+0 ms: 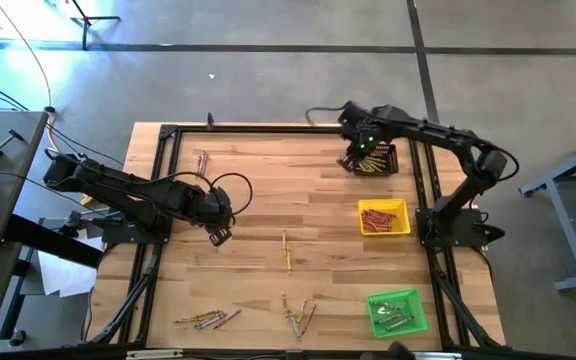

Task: Sort crayons
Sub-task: Put the yellow crayon into the black bin

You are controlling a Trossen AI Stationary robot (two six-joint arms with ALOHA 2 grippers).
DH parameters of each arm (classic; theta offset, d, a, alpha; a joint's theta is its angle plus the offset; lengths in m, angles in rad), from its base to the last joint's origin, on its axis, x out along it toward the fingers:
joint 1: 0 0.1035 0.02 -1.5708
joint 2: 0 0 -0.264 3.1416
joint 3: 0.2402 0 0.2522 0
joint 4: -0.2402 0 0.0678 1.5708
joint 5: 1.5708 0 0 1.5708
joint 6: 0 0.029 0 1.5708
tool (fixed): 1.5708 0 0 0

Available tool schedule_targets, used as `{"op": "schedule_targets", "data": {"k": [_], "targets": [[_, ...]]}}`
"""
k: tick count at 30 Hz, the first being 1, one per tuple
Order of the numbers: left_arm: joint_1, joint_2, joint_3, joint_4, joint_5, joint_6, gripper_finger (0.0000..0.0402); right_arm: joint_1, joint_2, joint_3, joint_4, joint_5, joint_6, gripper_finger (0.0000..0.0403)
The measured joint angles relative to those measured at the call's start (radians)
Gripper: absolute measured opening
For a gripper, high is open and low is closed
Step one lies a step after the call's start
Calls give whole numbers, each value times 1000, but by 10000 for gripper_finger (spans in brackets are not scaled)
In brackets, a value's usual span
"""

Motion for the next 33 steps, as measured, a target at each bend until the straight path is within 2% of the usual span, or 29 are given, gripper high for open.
{"op": "schedule_targets", "data": {"k": [3,6,12,15,19,23,26,29,33], "targets": [[0,0,0,5,-47,-47,90,-97,-5,-75,78,0,-41,12],[0,0,0,6,-75,-95,90,-163,-3,-114,84,-2,-88,12],[16,0,0,28,-101,-162,90,-217,-3,-123,76,-38,-175,15],[29,0,0,34,-115,-197,90,-222,-3,-123,76,-72,-240,32],[47,0,0,35,-132,-238,90,-222,-3,-123,76,-77,-260,74],[59,0,0,35,-135,-263,90,-220,-3,-101,48,-83,-169,105],[58,0,0,35,-135,-263,90,-199,-10,-79,6,-175,-59,110],[58,0,0,35,-135,-263,90,-129,-27,-72,13,-260,31,111],[58,0,0,34,-127,-263,90,23,-28,-74,31,-189,192,112]]}}
